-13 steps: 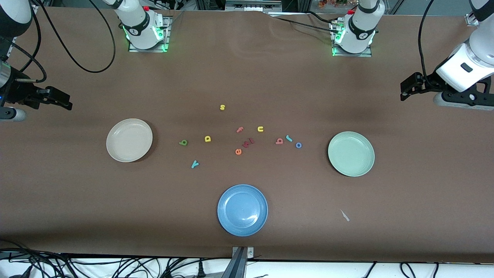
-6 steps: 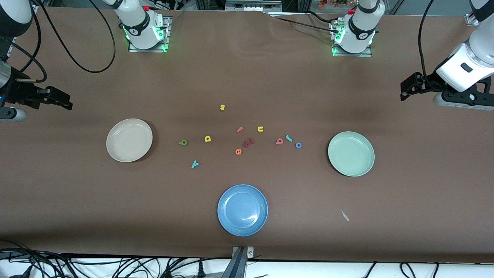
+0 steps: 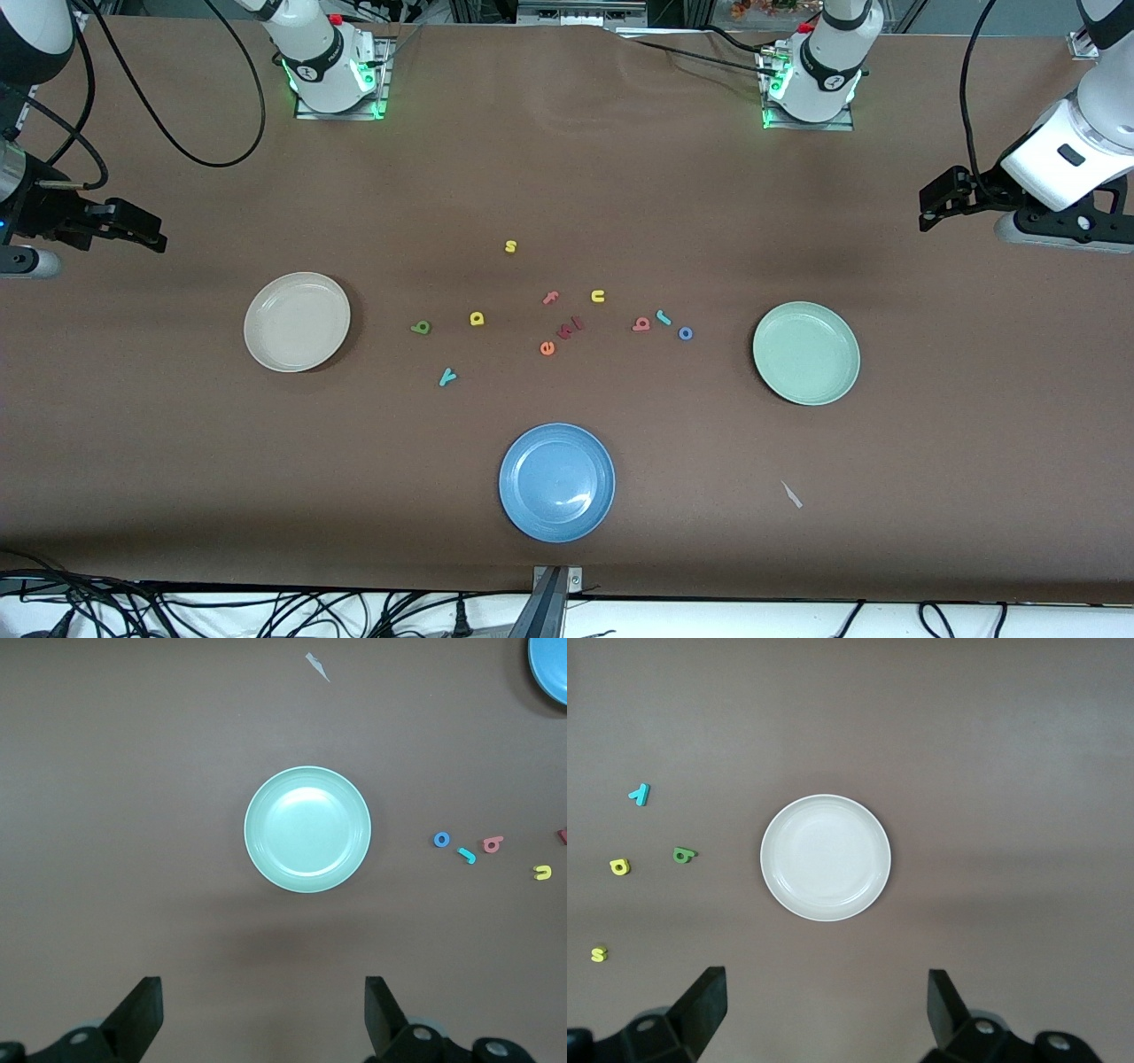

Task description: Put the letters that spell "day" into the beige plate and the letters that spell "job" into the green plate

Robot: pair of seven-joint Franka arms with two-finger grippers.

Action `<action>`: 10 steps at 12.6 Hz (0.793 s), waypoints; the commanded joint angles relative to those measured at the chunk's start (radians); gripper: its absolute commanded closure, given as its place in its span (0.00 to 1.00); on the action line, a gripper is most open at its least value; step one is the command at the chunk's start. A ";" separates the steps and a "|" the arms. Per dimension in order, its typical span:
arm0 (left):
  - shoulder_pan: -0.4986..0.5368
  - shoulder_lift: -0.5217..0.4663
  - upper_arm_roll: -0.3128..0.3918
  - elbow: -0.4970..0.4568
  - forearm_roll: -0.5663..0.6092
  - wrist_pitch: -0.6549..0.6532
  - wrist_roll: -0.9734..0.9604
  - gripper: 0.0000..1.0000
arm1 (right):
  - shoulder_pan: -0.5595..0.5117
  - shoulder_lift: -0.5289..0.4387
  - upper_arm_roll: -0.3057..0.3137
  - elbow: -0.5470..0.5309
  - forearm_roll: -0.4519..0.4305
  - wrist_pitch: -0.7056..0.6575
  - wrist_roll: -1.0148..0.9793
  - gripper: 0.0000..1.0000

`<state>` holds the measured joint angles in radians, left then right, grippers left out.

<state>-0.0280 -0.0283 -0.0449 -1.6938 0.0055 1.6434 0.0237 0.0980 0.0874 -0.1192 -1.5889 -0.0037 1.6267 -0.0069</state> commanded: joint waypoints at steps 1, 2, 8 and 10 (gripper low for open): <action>0.003 0.016 -0.003 0.034 -0.021 -0.024 0.005 0.00 | -0.003 -0.001 0.004 0.003 -0.010 -0.002 -0.011 0.00; 0.003 0.016 -0.003 0.034 -0.021 -0.024 0.005 0.00 | -0.003 -0.001 0.004 0.003 -0.010 -0.002 -0.011 0.00; 0.003 0.016 -0.003 0.034 -0.021 -0.022 0.005 0.00 | -0.003 -0.001 0.003 0.003 -0.004 -0.002 -0.011 0.00; 0.003 0.016 -0.003 0.034 -0.022 -0.022 0.005 0.00 | -0.003 -0.001 0.003 0.001 -0.002 -0.004 -0.008 0.00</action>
<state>-0.0281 -0.0283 -0.0449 -1.6938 0.0055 1.6434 0.0237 0.0980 0.0874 -0.1191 -1.5889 -0.0036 1.6267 -0.0070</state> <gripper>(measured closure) 0.000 0.000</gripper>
